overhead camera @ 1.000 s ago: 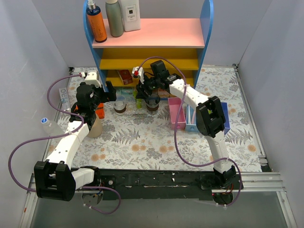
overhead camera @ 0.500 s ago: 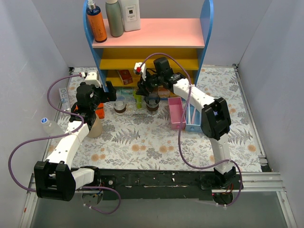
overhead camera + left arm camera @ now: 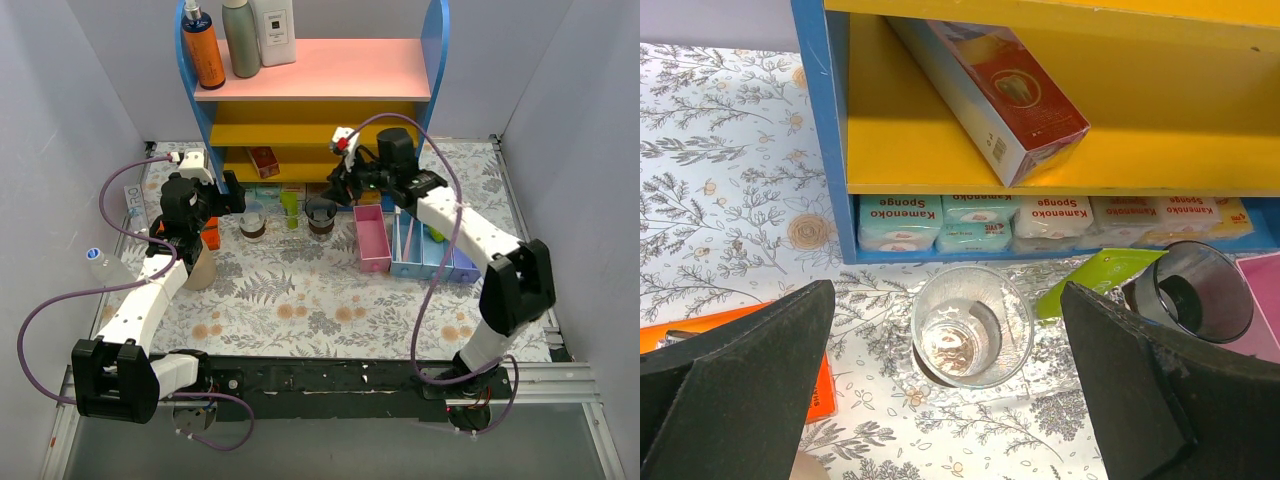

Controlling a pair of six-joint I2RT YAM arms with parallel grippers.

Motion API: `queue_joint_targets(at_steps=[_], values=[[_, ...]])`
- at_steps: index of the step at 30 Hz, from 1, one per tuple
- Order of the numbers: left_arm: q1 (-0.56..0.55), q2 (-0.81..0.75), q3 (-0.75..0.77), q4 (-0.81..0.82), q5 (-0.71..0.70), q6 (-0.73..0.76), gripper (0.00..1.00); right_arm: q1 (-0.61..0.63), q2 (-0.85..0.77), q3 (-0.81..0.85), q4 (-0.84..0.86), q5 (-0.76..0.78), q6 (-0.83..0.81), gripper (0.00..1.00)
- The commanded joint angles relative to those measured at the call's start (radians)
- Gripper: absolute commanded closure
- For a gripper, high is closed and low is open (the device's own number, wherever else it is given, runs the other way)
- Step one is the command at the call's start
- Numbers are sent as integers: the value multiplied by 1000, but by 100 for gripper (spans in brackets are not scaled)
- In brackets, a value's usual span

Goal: Prepare toiletry sets of a toothbrush and toothpaste on the tray

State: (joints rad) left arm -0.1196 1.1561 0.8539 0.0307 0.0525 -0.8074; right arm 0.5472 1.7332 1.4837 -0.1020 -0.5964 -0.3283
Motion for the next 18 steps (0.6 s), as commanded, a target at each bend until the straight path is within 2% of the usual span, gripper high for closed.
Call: queue_joint_targets(at_steps=[1,5,9,12,18], values=[[6,-21,28,15,6,7,2,-76,-174,-167,122,43,116,45],[3,-24,28,17,12,1,2,-139,-316,-265,62,197,143,48],[-3,-33,24,21,20,-3,2,-153,-397,-316,-22,577,146,49],[-6,-39,22,26,24,-6,2,-155,-460,-382,-12,737,164,48],[-12,-49,17,34,38,-10,2,-153,-475,-436,12,820,176,47]])
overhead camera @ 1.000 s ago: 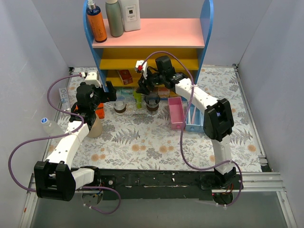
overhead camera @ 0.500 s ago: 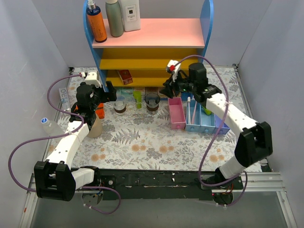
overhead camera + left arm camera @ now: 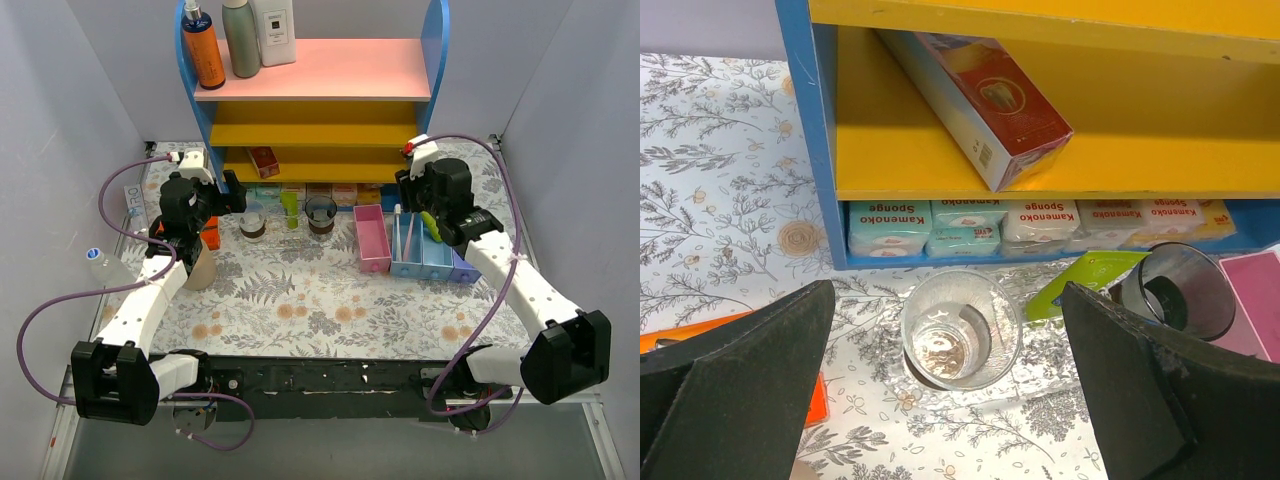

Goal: Prepare toiletry sets of a toothbrush and toothpaste on the tray

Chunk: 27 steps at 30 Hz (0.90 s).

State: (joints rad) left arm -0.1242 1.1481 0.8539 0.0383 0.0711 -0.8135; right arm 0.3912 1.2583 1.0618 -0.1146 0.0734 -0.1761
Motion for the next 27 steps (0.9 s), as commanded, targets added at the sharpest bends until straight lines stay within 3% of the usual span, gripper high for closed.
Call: queue_joint_targets(at_steps=[1,27], values=[[-8,-41,17,26,19,-4,2,2,18,-16,26,163,24,47],[-9,-44,20,23,24,7,2,3,256,-5,105,335,40,55]])
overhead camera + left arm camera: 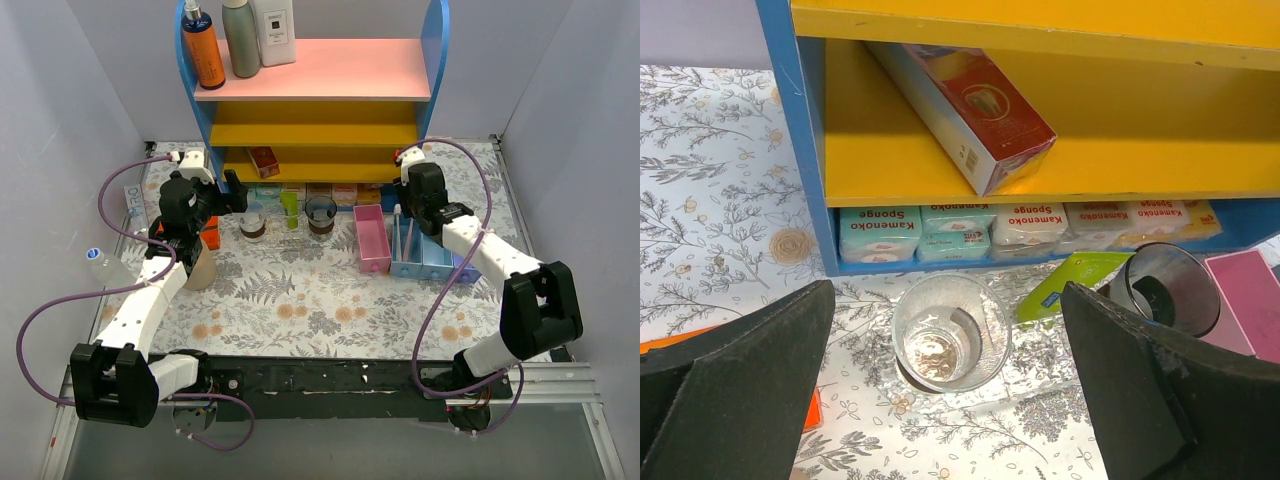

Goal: Prepare toiletry sets of a toothbrush and toothpaste on the tray

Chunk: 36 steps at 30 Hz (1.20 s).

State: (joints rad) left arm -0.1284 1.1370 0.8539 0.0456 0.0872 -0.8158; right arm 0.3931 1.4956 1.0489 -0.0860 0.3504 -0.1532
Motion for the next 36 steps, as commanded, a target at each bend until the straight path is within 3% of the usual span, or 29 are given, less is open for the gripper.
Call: queue_joint_targets(at_steps=[1,10,20,27,36], values=[[-5,-33,20,16,9,9,2,1,34,14,77,59,15,55],[-5,-31,20,16,14,10,2,0,92,28,77,99,20,60],[-5,-23,22,14,19,9,2,1,106,26,75,150,26,76],[-5,-20,22,14,19,9,2,1,104,42,43,173,35,99],[-5,-22,24,13,20,12,2,0,19,49,19,191,12,99]])
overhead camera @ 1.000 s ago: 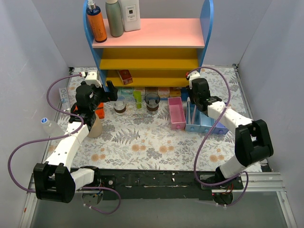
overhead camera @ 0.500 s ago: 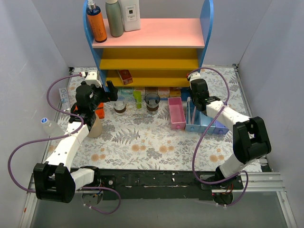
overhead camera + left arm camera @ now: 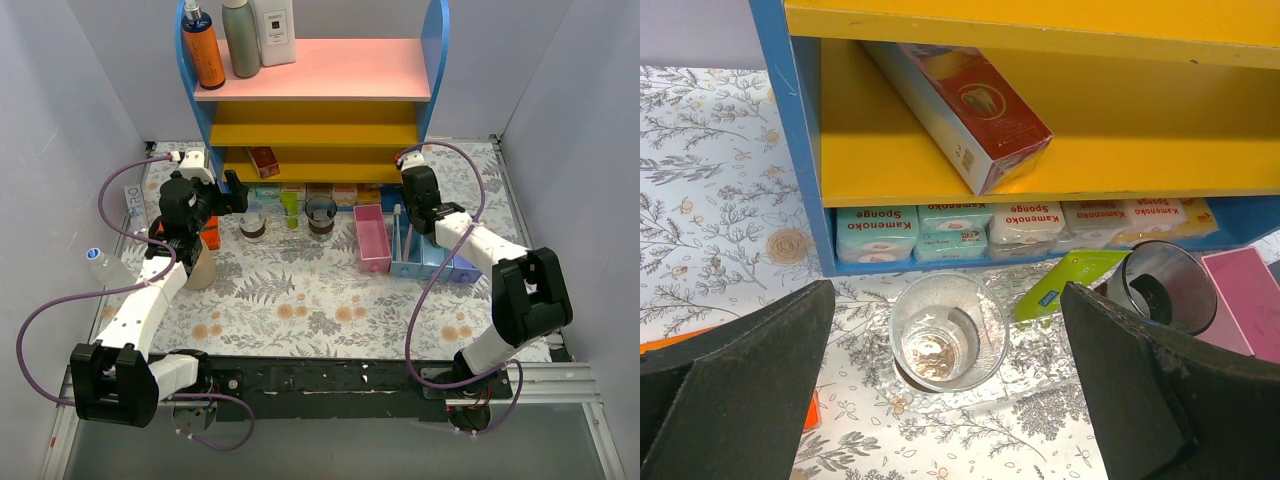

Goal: Prepare toiletry sets of a toothbrush and toothpaste on the tray

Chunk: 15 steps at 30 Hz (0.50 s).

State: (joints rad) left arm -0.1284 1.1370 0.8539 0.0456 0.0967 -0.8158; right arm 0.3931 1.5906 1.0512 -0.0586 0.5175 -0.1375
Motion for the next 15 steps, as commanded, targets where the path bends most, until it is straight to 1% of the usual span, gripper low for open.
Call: queue_joint_targets(at_steps=[1,11,14,15], values=[[-5,-20,22,13,12,13,2,1,-98,49,-10,21,-10,99],[-5,-32,25,11,20,12,2,1,-247,92,-69,-54,-76,99],[-5,-39,24,11,24,9,2,1,-310,105,-92,-129,-86,99],[-5,-42,27,11,29,7,2,1,-346,110,-95,-190,-86,99]])
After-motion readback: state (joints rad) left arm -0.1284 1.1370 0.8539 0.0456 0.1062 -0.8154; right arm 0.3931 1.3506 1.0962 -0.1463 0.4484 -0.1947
